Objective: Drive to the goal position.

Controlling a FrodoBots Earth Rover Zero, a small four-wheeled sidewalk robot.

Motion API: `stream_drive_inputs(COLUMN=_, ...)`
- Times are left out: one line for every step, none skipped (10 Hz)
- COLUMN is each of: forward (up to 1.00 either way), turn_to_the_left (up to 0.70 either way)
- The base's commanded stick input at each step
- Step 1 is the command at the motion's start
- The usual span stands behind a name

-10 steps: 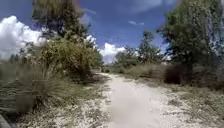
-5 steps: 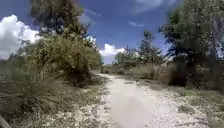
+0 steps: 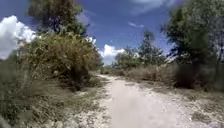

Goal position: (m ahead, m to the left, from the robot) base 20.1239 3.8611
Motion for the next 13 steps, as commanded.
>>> stream_drive_inputs(forward=0.50, turn_to_the_left=-0.16)
stream_drive_inputs(forward=0.50, turn_to_the_left=-0.41)
stream_drive_inputs(forward=0.50, turn_to_the_left=-0.30)
stream_drive_inputs(forward=0.50, turn_to_the_left=-0.02)
stream_drive_inputs(forward=0.50, turn_to_the_left=0.00)
stream_drive_inputs(forward=0.50, turn_to_the_left=0.00)
stream_drive_inputs(forward=0.50, turn_to_the_left=0.00)
stream_drive_inputs(forward=0.50, turn_to_the_left=0.00)
stream_drive_inputs(forward=0.50, turn_to_the_left=0.00)
stream_drive_inputs(forward=0.50, turn_to_the_left=0.00)
stream_drive_inputs(forward=0.50, turn_to_the_left=0.00)
stream_drive_inputs(forward=0.50, turn_to_the_left=0.00)
stream_drive_inputs(forward=0.50, turn_to_the_left=0.00)
